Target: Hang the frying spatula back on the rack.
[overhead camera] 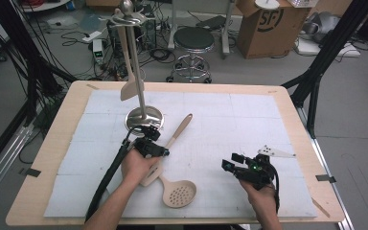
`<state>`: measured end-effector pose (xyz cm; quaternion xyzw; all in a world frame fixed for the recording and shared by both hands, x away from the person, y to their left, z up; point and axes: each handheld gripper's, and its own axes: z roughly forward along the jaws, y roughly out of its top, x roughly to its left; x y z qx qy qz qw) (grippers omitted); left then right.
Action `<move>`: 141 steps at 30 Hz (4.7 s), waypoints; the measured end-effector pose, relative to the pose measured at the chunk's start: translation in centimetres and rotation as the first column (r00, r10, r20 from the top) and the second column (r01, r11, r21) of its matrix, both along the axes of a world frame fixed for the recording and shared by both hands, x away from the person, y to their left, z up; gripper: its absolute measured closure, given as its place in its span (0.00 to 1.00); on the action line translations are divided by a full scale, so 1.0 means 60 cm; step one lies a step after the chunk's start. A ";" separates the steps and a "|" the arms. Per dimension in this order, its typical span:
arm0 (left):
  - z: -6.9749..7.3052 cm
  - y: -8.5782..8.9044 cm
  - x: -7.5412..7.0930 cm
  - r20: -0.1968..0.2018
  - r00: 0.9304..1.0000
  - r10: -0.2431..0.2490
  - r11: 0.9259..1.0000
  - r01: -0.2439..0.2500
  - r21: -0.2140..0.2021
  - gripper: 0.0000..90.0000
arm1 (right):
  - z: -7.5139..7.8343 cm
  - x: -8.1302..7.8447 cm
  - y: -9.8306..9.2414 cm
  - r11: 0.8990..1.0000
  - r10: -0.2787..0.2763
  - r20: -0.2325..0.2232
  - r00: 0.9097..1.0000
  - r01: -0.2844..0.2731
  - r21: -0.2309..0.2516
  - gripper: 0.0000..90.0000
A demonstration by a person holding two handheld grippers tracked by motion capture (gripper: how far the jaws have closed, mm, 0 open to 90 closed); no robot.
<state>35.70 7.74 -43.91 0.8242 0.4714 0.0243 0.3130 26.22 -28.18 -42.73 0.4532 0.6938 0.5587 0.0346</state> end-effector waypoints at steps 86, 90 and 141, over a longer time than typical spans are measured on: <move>0.251 0.244 -0.086 0.497 0.803 0.329 0.803 0.038 -0.594 0.86 | -0.007 -0.003 -0.002 1.000 -0.019 -0.008 1.000 0.020 0.009 0.37; 0.258 0.241 -0.082 0.502 0.802 0.322 0.823 0.025 -0.567 0.86 | -0.006 -0.003 -0.001 1.000 -0.015 -0.006 1.000 0.015 0.006 0.37; 0.274 0.218 -0.078 0.551 0.725 0.412 0.685 0.152 -0.712 0.47 | -0.006 -0.004 -0.005 1.000 -0.019 -0.005 1.000 0.019 0.013 0.37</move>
